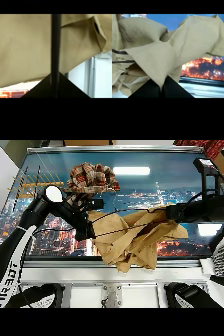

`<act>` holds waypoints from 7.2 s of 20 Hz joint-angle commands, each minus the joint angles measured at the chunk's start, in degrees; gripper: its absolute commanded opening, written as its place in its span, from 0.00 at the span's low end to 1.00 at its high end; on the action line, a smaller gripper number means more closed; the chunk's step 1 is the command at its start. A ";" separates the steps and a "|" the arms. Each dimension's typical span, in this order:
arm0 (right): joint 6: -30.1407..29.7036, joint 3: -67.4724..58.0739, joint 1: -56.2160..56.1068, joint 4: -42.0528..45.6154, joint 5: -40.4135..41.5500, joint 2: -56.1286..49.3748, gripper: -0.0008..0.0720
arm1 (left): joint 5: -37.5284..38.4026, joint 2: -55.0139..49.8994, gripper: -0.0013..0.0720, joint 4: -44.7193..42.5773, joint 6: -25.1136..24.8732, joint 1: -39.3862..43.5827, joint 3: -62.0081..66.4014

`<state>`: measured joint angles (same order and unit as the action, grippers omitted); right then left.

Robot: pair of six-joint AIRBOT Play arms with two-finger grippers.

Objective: Fold the clothes and pants, and hang the long-sleeved shirts on hangers.

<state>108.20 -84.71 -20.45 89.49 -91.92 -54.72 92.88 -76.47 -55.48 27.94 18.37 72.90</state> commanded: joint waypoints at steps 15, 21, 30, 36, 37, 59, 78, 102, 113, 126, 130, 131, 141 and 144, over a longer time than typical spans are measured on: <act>5.90 -9.70 -27.54 -0.83 12.61 -13.29 0.03 | -3.10 -0.02 0.04 0.04 -1.57 0.46 0.00; 6.05 -9.70 -27.87 -1.27 12.61 -13.64 0.03 | -3.10 -0.02 0.04 0.04 -1.57 0.46 0.00; 2.58 -9.73 -27.19 -6.91 11.74 -13.00 0.95 | -2.91 -0.02 0.04 0.07 -1.55 0.46 0.00; -0.26 -12.85 -22.67 -6.84 2.82 -10.05 0.95 | -2.93 -0.02 0.04 0.07 -1.55 0.46 0.00; -0.81 -13.49 -21.64 -6.84 1.86 -9.68 0.96 | -2.95 -0.02 0.04 0.07 -1.55 0.46 0.00; -69.51 -10.29 32.61 -60.04 -2.91 -12.50 0.96 | -2.89 -0.02 0.04 0.07 -1.57 0.39 0.00; -107.84 13.53 41.81 -72.59 -13.53 -26.38 0.96 | -0.52 -0.02 0.04 0.07 -1.55 0.46 0.00; -107.80 17.55 33.18 -71.65 -13.11 -27.63 0.95 | -0.52 -0.02 0.04 0.07 -1.55 0.46 0.00; -107.80 17.55 33.16 -71.76 -13.00 -27.63 0.22 | -0.48 -0.02 0.04 0.07 -1.55 0.44 0.00; -109.35 17.55 33.16 -71.80 -12.92 -27.61 0.03 | -0.48 -0.02 0.04 -0.22 -1.55 0.39 0.00; -109.96 17.55 33.16 -71.78 -12.92 -27.58 0.02 | -0.17 -0.02 0.04 -0.50 0.68 0.33 0.04; -109.96 17.55 33.16 -71.80 -12.92 -27.58 0.02 | -0.09 -0.02 0.04 -0.50 1.90 0.33 0.04; -109.98 17.53 33.22 -74.40 -12.90 -27.56 0.02 | -1.55 -0.02 0.54 -0.52 9.38 0.28 0.04; -110.01 17.51 33.22 -78.25 -12.92 -27.56 0.02 | -1.57 -0.02 0.54 -0.50 10.10 0.02 0.04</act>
<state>-1.78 -67.16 12.73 14.96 -104.79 -82.32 91.46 -76.49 -55.86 36.71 18.65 72.97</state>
